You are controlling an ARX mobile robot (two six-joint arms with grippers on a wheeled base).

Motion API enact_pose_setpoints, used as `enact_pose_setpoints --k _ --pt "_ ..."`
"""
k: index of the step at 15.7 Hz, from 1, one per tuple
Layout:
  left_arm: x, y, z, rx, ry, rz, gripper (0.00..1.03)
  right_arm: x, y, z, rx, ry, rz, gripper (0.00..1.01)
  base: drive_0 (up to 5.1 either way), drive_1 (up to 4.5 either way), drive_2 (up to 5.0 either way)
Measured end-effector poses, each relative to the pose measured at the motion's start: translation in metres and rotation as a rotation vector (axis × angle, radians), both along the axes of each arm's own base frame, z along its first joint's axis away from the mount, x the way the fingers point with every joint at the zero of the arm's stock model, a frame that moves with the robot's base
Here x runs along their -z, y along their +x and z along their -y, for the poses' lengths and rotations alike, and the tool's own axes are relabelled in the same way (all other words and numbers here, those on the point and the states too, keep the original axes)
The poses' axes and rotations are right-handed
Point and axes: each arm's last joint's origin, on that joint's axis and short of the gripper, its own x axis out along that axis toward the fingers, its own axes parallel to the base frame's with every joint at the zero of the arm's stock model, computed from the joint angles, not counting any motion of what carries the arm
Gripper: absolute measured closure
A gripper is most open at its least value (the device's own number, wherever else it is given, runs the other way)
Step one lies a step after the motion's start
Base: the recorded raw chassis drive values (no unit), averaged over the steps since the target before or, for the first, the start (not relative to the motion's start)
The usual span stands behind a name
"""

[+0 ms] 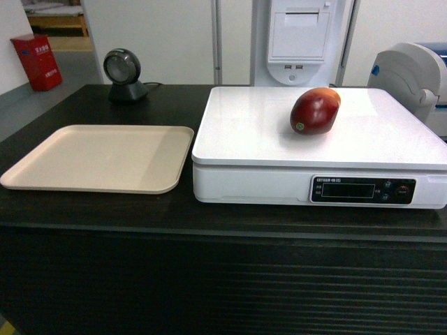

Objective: Place dark red mango on scale at checkout

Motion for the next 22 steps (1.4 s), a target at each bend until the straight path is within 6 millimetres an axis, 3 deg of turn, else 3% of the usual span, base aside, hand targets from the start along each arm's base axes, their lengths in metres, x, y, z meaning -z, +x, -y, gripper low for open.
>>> enact_pose_setpoints --k 17,22 --pt "0.001 -0.038 0.0 0.0 0.0 -0.013 1.01 0.0 0.0 0.0 0.0 0.0 0.0 0.03 0.0 0.0 0.0" --pt "0.0 -0.038 0.0 0.001 0.0 -0.001 1.01 0.0 0.0 0.0 0.0 0.0 0.0 0.03 0.0 0.0 0.0"
